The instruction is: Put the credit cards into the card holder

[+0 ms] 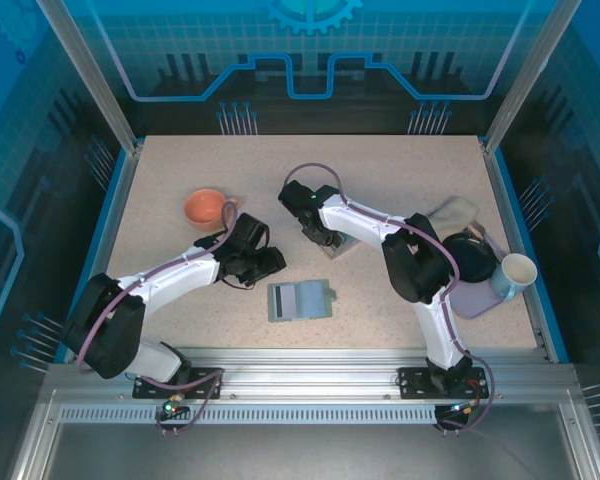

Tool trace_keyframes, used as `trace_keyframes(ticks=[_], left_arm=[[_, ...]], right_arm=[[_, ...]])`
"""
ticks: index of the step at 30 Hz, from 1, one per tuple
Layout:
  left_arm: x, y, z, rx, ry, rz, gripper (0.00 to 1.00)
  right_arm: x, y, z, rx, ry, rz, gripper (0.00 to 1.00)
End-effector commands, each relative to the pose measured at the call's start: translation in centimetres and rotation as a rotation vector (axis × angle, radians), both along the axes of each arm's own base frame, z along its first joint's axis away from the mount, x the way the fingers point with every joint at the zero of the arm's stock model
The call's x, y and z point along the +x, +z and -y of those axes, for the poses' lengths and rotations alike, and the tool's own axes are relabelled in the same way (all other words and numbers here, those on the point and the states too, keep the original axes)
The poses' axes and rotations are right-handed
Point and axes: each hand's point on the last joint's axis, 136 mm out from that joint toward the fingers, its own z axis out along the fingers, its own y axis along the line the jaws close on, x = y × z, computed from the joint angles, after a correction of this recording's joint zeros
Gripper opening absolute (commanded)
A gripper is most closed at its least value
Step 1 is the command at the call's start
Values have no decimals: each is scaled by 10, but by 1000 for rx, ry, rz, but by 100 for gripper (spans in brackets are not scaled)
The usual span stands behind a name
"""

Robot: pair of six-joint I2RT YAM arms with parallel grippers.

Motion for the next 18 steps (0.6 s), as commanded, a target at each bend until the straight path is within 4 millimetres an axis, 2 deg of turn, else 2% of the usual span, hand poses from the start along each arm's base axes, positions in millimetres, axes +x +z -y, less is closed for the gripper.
trace_keyframes(ticks=[1, 9, 18], left_arm=[[0, 0, 1, -6, -3, -9, 57], [0, 0, 0, -6, -3, -11, 57], [0, -2, 1, -8, -4, -13, 57]], right_arm=[[2, 18, 3, -1, -4, 41, 23], [1, 20, 5, -1, -6, 43, 21], [4, 23, 9, -7, -11, 51, 22]])
